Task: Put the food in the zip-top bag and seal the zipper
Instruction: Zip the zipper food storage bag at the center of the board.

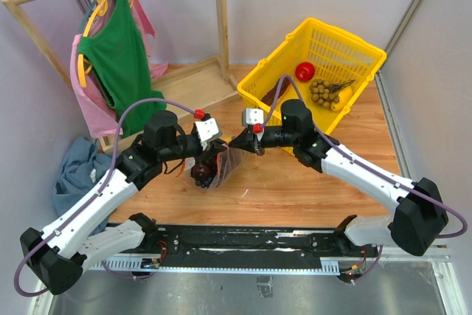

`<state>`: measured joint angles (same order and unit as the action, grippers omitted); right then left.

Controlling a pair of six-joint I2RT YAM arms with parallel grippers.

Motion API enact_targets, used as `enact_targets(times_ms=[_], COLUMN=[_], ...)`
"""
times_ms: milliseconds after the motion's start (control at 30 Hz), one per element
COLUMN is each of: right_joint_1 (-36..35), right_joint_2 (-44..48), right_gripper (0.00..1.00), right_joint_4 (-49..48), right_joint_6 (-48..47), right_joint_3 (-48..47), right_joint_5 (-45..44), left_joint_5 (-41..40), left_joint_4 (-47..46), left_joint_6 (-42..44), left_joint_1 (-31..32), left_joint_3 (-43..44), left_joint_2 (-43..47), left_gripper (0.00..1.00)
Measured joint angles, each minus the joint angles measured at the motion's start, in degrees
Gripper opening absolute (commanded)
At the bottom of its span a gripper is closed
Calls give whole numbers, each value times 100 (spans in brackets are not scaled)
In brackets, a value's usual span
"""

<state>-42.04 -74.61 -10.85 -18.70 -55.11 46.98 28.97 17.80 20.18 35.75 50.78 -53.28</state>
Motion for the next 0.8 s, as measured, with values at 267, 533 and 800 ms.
enact_targets(times_ms=[267, 533, 800], right_joint_1=[11, 11, 2], right_joint_2=[173, 227, -118], right_gripper=[1, 47, 54], right_joint_4=[-337, 197, 588], right_joint_6=[146, -87, -348], right_joint_3=[63, -103, -415], right_joint_5=[-310, 0, 310], left_joint_5=[-374, -264, 96], left_joint_4=[249, 258, 271], left_joint_6=[-103, -118, -120], left_joint_1=[0, 0, 0], left_joint_3=[0, 136, 291], left_joint_2=[74, 94, -15], left_gripper=[0, 0, 0])
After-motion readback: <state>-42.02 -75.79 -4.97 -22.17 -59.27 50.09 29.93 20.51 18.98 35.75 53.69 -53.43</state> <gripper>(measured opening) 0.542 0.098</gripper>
